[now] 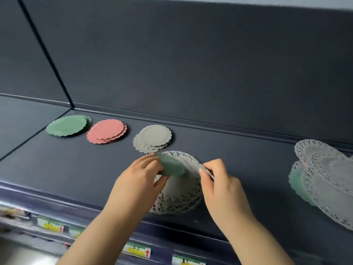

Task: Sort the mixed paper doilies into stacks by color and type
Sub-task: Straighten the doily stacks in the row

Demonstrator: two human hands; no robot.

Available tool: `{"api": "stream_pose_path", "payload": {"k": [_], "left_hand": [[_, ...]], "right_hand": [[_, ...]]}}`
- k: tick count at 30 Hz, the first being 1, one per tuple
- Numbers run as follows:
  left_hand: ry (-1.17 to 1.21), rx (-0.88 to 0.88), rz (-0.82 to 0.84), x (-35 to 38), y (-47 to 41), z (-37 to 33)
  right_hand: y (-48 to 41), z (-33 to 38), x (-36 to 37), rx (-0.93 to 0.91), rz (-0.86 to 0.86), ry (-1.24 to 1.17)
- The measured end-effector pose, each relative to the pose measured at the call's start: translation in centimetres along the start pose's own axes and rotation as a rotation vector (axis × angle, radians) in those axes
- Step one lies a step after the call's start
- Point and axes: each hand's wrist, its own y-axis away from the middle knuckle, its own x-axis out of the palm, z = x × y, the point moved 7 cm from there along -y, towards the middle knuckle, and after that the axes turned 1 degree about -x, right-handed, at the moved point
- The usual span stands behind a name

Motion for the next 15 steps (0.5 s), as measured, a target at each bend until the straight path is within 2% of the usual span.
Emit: {"api": "stream_pose_path", "payload": {"k": [5, 9, 15], "left_hand": [[0.007, 0.033, 0.111, 0.9, 1.4, 2.1], [-0.022, 0.088, 0.120, 1.5, 1.0, 1.8], [-0.078, 0.088, 0.159, 1.5, 0.6, 1.3]], "right_hand": [[0.9, 2.2, 2.7, -0.007, 0.103, 0.045], [0.3, 1.2, 2.8, 0.058, 0.087, 0.035], [-1.0, -0.3, 3.2, 0.081, 0.160, -0.007]]}}
